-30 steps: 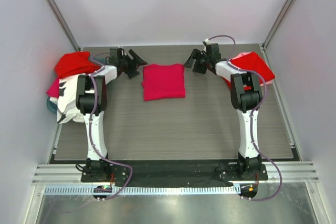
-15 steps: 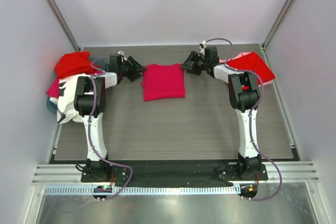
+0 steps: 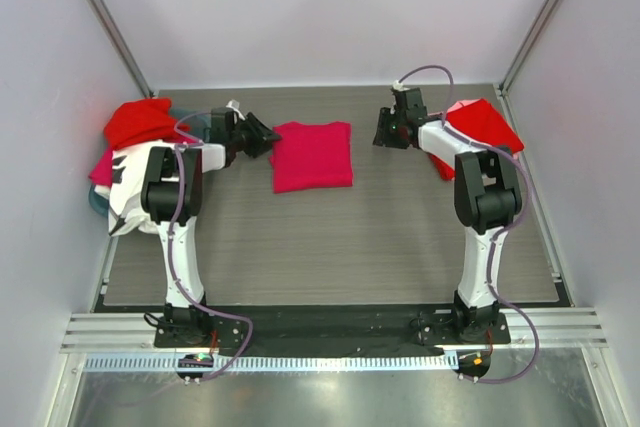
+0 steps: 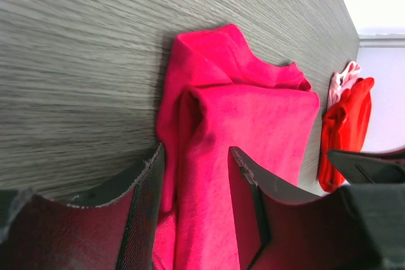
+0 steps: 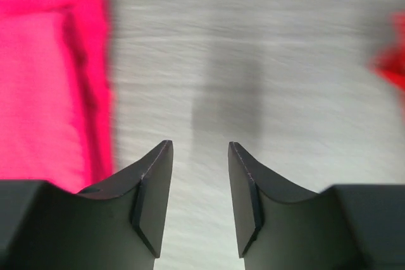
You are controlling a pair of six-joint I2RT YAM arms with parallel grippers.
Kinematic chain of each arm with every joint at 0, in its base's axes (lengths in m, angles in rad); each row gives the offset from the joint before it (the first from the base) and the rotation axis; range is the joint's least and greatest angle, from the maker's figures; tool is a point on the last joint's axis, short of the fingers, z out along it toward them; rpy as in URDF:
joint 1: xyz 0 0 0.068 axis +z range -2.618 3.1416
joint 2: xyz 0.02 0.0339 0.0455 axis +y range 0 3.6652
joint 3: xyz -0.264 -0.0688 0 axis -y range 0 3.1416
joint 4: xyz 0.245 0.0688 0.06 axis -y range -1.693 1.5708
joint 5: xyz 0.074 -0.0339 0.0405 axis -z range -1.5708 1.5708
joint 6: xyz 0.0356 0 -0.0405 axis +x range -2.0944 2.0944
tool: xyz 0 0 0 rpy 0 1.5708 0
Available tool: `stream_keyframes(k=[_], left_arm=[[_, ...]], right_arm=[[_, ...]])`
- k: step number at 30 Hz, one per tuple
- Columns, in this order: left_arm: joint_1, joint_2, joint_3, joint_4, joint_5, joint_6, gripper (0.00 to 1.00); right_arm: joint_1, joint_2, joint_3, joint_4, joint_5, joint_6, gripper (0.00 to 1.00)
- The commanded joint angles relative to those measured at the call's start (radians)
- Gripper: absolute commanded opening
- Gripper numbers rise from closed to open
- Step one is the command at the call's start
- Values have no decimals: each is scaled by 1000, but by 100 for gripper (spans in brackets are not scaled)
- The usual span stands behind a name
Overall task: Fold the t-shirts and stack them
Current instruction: Neatly place the folded tshirt to the corner
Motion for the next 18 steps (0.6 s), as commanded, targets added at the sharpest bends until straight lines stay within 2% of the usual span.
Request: stream_keyframes(k=[1,3,6,10,13,16,18], left_arm=[[-18,-32,-23,21,-10,0,47],[-19,-32,-18,25,-2,-6,46],[-19,-46,-20,18,1,-1,45],[-19,-63,-20,-1,19,20,45],[-19,-63,-23,-1,33,25,45],[-19,-66,-32,-2,43,29,45],[-19,-72,-38,2,46,31,44]], right_arm=[[2,-107,-43,-102,277,-115,45],[4,-128,-57,-129,409,-117,39],[7,-159,-78,-189,469,-115,37],[28,-245,-177,-228,563,-95,36],[21,-349,-272,-232,630,-16,36],[-39,-471,-380,-199,573,67,37],[-94,-532,-438,-160,461,116,37]])
